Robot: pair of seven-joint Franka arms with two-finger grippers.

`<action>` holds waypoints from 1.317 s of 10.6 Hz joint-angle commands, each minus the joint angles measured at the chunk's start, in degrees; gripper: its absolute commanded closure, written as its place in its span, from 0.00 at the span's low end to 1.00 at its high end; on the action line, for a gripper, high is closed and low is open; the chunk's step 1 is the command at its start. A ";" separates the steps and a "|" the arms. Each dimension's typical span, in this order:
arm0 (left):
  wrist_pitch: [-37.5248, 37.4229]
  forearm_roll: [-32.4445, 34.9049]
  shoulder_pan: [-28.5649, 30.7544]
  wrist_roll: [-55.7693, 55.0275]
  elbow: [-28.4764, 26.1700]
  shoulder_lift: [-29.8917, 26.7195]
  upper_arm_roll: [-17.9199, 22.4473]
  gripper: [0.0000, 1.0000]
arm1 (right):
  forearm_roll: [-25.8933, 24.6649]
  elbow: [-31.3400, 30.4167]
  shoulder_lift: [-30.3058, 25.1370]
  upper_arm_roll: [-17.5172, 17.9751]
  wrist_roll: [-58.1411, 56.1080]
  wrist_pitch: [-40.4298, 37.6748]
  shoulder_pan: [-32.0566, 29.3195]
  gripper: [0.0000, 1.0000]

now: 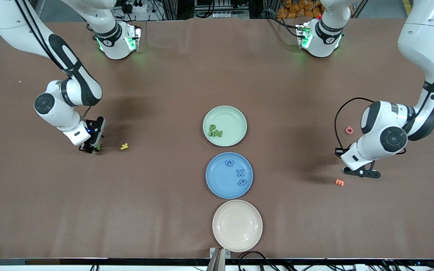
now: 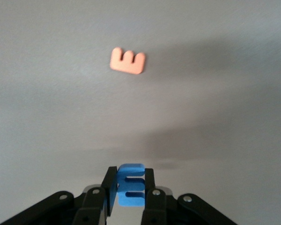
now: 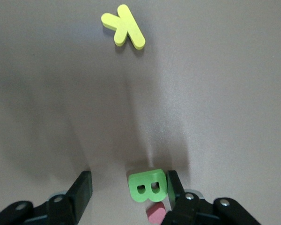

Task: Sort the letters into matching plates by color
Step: 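Grasp green B with the right gripper while the left gripper grasps blue E, then carry green B and blue E toward their plates with both grippers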

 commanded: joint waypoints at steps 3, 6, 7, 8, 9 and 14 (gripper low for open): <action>-1.75 -6.26 -5.97 -9.31 2.97 -0.41 0.27 1.00 | -0.49 0.63 1.10 0.37 0.36 1.41 -0.92 0.57; -1.75 -9.16 -13.08 -20.20 5.69 0.38 0.27 1.00 | -0.58 0.63 1.10 0.37 0.36 1.49 -0.83 1.00; -1.75 -9.78 -15.45 -23.54 6.57 0.82 0.36 1.00 | -0.58 0.63 1.10 0.37 0.36 1.49 -0.83 1.00; -1.66 -10.05 -17.31 -26.71 7.36 1.43 0.36 1.00 | -0.49 0.63 0.58 0.37 0.36 1.41 -0.83 1.00; -1.57 -10.22 -18.72 -29.44 7.97 2.40 0.27 1.00 | -0.40 0.63 -0.12 0.37 0.36 1.41 -0.92 1.00; 1.22 -12.85 -27.86 -39.40 18.16 8.90 0.27 1.00 | 0.04 0.63 -6.53 0.55 6.05 -3.67 -0.74 1.00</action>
